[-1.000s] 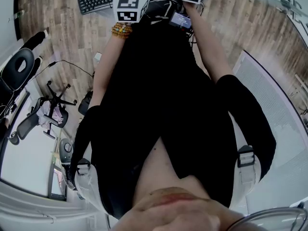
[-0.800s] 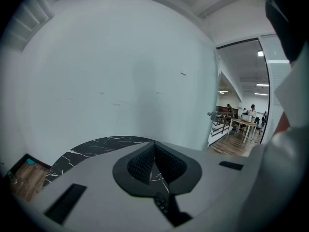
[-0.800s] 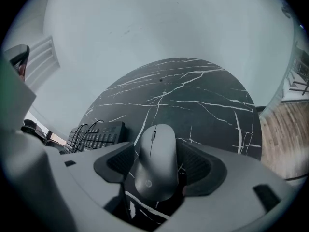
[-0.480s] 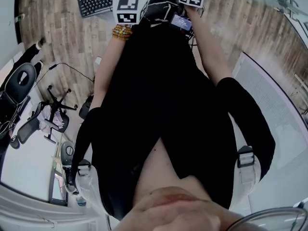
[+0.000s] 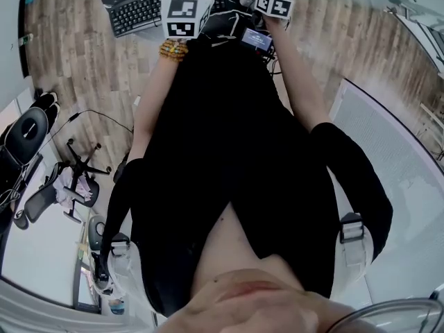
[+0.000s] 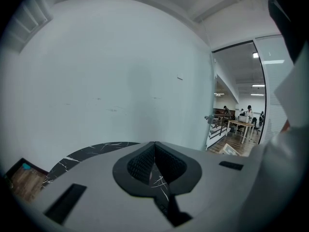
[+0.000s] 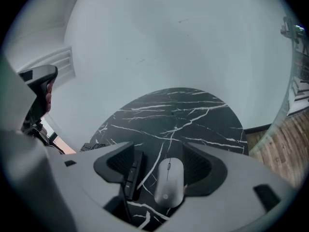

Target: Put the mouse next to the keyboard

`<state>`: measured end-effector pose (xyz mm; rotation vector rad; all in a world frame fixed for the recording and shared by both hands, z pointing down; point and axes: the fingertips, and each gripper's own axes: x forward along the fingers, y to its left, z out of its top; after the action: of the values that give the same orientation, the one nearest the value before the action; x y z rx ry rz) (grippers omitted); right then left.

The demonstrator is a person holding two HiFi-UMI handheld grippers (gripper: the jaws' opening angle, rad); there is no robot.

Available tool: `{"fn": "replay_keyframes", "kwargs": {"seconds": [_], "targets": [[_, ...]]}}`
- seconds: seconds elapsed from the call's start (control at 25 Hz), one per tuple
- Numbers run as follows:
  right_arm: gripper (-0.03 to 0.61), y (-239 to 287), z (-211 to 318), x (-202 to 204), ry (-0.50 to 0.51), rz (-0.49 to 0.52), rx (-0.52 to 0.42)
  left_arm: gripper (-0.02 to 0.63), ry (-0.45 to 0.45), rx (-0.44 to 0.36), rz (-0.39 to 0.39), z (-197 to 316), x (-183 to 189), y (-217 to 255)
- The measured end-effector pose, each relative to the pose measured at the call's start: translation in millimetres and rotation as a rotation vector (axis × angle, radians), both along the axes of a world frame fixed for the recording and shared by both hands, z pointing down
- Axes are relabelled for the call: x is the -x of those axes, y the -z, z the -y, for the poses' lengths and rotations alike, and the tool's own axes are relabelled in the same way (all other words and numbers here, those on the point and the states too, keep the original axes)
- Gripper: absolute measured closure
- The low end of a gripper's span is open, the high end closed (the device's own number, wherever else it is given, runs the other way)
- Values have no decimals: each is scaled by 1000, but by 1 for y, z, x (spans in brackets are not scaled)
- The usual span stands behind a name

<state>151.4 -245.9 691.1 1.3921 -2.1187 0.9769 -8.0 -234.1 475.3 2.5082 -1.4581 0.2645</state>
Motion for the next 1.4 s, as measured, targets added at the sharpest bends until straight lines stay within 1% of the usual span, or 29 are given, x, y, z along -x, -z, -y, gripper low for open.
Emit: {"fn": "replay_keyframes", "kwargs": {"seconds": [0.44,0.64,0.88,1.04,1.2,1.4], "targets": [[291,94,17,22,-11,96,-202,600,-20,-44,10,1,-5,17],[291,140,16,35,26,67,-335,600,-33,-46,15,-2,-7,16],[291,186,11,55,60,52,-453,600,-35,-67,21,-2,-8,21],[292,210,8,62,75,44,-516,600,-35,-80,27,-2,-9,23],[293,231,5,67,106,26,-566,600,-39,-104,49,-3,-11,27],[293,254,-2,70,114,9,-628,600,-31,-129,45,-5,-11,35]]}}
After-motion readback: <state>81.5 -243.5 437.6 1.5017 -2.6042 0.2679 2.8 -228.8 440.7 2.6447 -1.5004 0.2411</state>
